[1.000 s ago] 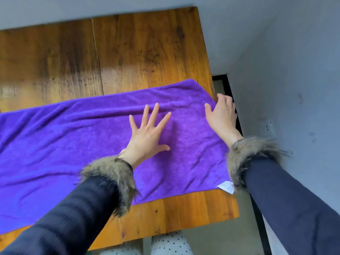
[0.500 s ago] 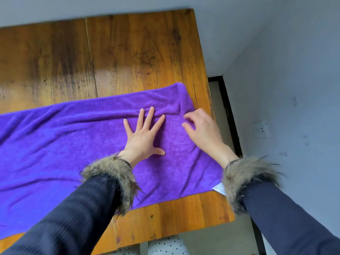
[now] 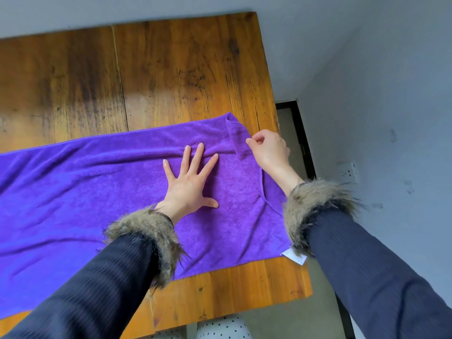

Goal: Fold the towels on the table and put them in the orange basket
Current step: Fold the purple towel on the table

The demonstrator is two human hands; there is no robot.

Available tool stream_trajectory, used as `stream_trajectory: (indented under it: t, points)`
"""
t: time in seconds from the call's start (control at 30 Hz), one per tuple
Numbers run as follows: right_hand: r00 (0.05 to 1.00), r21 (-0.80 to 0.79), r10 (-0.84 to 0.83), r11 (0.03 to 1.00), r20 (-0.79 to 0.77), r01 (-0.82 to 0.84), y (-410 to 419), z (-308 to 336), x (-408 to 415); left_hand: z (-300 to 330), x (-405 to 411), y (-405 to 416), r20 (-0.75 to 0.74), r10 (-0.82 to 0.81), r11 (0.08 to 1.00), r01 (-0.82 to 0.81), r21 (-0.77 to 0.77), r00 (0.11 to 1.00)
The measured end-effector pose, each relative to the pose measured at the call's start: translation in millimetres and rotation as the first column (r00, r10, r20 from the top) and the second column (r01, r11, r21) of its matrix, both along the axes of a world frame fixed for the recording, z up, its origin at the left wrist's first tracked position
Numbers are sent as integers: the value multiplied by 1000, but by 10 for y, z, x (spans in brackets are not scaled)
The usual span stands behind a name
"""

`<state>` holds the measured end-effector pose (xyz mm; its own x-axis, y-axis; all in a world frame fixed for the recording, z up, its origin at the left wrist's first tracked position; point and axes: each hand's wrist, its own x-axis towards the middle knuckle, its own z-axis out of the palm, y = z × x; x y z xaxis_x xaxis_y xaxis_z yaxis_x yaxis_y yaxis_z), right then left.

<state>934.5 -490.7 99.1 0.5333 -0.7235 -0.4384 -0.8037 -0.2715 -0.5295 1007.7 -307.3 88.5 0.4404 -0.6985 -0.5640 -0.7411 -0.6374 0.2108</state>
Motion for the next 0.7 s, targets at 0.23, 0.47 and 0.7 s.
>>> stream_trajectory:
  t: [0.23, 0.47, 0.7]
  points:
    - [998, -92, 18, 996, 64, -12, -171, 19, -70, -10, -3, 3, 0, 10, 1000, -10, -6, 1000]
    - [921, -47, 383, 924, 74, -380, -182, -3, 103, 6, -3, -12, 0, 9, 1000, -9, 8, 1000]
    - [925, -225, 380, 900, -15, -373, -350, 128, 194, -2, -5, 0, -8, 13, 1000, -13, 7, 1000]
